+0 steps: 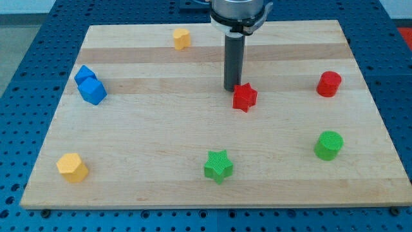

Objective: Push the red star into the red circle

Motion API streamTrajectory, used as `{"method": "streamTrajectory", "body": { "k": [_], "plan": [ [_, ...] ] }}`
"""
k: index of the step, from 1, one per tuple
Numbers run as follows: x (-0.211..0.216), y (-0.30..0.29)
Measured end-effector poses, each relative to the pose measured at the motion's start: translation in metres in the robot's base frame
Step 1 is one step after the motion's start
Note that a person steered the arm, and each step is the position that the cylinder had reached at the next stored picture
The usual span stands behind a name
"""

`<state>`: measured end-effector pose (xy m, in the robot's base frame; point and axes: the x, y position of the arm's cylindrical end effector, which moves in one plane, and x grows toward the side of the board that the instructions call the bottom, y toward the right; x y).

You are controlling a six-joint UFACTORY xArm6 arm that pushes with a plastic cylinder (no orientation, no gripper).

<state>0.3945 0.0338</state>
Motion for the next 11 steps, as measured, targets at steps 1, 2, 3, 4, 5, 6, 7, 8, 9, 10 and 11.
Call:
{"method": "streamTrajectory", "body": {
  "k": [1,2,3,4,5,6,7,8,9,10,11],
  "plan": [
    [0.004,-0.001],
    [0.010,-0.023],
    [0.039,-0.019],
    [0.042,0.009],
    [0.042,0.048],
    [0.042,0.090],
    [0.042,0.121],
    [0.043,0.125],
    [0.043,0.121],
    [0.044,0.119],
    [0.046,0.103]
  ]
}}
